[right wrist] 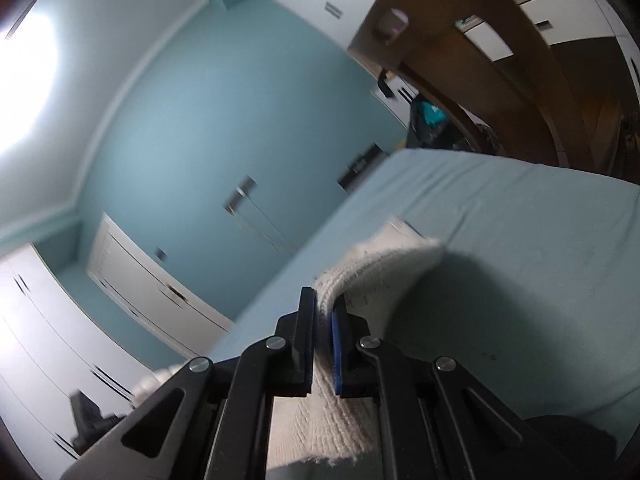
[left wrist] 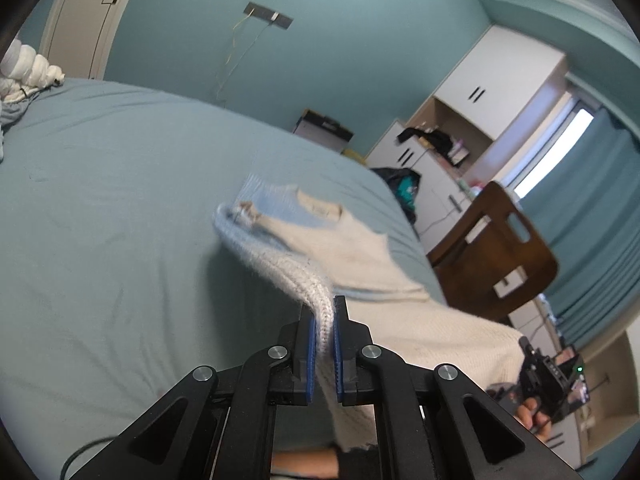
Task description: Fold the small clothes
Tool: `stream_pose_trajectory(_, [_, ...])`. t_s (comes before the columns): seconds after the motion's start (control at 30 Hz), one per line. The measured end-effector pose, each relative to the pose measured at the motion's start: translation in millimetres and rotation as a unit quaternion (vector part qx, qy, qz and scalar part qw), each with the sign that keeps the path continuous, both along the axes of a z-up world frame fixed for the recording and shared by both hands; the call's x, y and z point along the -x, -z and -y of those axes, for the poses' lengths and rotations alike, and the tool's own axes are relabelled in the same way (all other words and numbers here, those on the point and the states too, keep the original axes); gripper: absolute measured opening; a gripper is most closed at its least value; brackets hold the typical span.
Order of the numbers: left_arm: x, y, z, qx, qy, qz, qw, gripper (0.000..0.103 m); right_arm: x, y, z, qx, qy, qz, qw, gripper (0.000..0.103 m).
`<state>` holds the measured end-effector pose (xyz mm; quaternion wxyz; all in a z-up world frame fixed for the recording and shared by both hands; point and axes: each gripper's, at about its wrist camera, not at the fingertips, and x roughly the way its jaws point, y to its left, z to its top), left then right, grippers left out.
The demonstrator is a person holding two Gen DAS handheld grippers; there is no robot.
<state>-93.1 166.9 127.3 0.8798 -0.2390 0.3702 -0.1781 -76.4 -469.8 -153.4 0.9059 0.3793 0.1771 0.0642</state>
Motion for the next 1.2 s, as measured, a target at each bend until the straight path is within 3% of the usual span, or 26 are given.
stream_pose_trajectory(0.17, [35,-15,-26,0.02,0.013,-0.021,0.9995,0.006,39,-27,12,-0.004,-0.017,0.033,0.999,0.003])
stream_pose_trajectory(0.27, [55,-14,-28,0.023,0.041,-0.044,0.9979,0.006,60,-33,17,-0.003,-0.041,0.028,0.999,0.003])
stream_pose_trajectory(0.37, [62,-9,-18,0.016,0.068,-0.068,0.9952,0.006,64,-37,14,0.011,-0.083,-0.005,0.996,0.003])
stream_pose_trajectory(0.43, [46,0,-12,0.034,0.078,-0.094,0.9919,0.006,46,-41,6,0.04,-0.11,-0.052,0.992,0.003])
stream_pose_trajectory(0.53, [-10,9,-13,0.059,0.068,-0.11,0.9898,0.006,-12,-46,8,0.048,-0.153,-0.092,0.983,0.003])
stream_pose_trajectory(0.6, [-74,20,-20,0.097,0.046,-0.124,0.9864,0.006,-60,-48,20,0.043,-0.159,-0.104,0.981,0.003])
stream_pose_trajectory(0.7, [-181,62,-30,0.171,0.001,-0.17,0.9705,0.01,-169,-22,53,-0.037,-0.136,-0.138,0.98,0.011])
stream_pose_trajectory(0.73, [-211,82,-28,0.181,-0.011,-0.194,0.9641,0.015,-211,-2,67,-0.065,-0.117,-0.154,0.979,0.023])
stream_pose_trajectory(0.77, [-237,105,-29,0.184,-0.031,-0.219,0.9578,0.026,-238,18,78,-0.076,-0.097,-0.175,0.977,0.046])
stream_pose_trajectory(0.8, [-257,129,-30,0.168,-0.067,-0.239,0.954,0.035,-273,46,90,-0.081,-0.06,-0.218,0.971,0.056])
stream_pose_trajectory(0.87, [-268,161,-32,0.111,-0.141,-0.256,0.9498,0.082,-296,83,102,-0.083,-0.005,-0.278,0.957,0.062])
stream_pose_trajectory(0.9, [-268,177,-31,0.094,-0.167,-0.252,0.9486,0.084,-297,101,104,-0.092,0.012,-0.298,0.95,0.062])
stream_pose_trajectory(0.97, [-272,200,-24,0.071,-0.158,-0.27,0.9472,0.084,-301,127,102,-0.092,0.022,-0.306,0.947,0.062])
stream_pose_trajectory(1.03, [-282,210,-9,0.02,-0.113,-0.279,0.9534,0.084,-299,142,92,-0.047,0.033,-0.301,0.952,0.062])
stream_pose_trajectory(1.1, [-295,210,11,-0.054,-0.045,-0.253,0.965,0.084,-311,150,83,0.003,0.033,-0.326,0.945,0.062])
stream_pose_trajectory(1.17, [-299,205,25,-0.078,0.006,-0.225,0.9711,0.085,-329,140,74,0.061,0.003,-0.32,0.945,0.062])
stream_pose_trajectory(1.2, [-301,207,30,-0.072,0.028,-0.214,0.9737,0.085,-339,135,66,0.098,-0.003,-0.314,0.944,0.062])
